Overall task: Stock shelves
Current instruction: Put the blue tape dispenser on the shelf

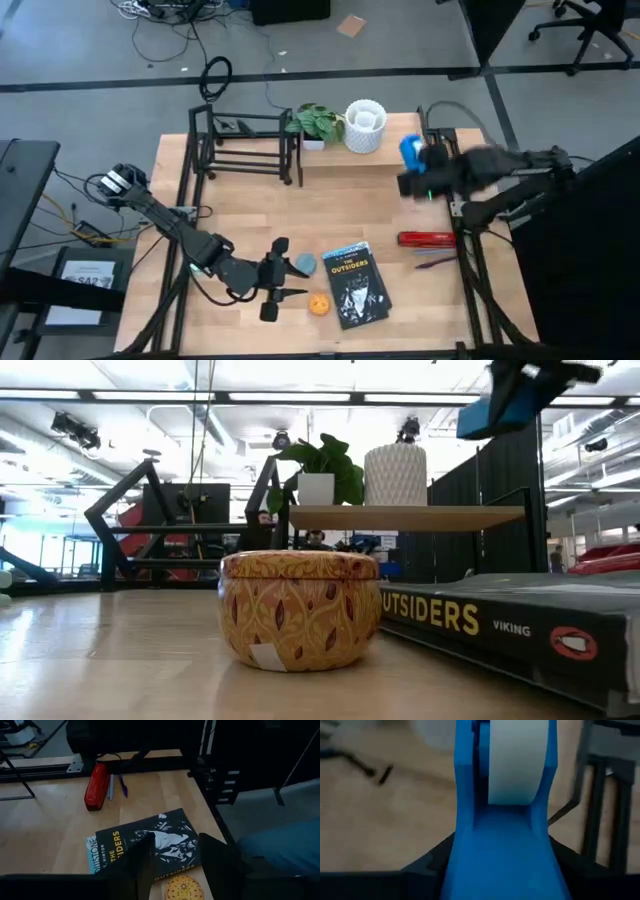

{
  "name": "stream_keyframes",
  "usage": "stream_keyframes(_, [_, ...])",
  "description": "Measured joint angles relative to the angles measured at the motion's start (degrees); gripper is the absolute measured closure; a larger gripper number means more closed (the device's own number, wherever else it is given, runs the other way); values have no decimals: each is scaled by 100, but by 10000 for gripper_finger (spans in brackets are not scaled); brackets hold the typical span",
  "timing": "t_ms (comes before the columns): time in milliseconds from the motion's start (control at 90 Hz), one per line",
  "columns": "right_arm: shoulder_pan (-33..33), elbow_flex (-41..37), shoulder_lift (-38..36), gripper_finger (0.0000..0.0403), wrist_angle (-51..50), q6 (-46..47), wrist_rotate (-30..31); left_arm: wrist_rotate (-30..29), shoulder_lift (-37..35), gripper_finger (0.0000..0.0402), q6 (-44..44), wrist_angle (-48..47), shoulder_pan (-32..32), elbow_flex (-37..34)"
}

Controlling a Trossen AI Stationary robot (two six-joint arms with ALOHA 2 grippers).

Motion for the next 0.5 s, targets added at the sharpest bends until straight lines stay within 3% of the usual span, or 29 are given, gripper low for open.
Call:
stream_keyframes(133, [-1402,-98,43,231,826,-1349,-1004,-2,0,271,8,70,0,0])
stream_keyframes(211, [-1936,-106,264,231,956,-1746,-1261,-2,0,271,95,128,0,0])
stream_keyframes(500, [-2787,-110,1086,231,954,-2407,-1531,-4,0,271,112,194,0,0])
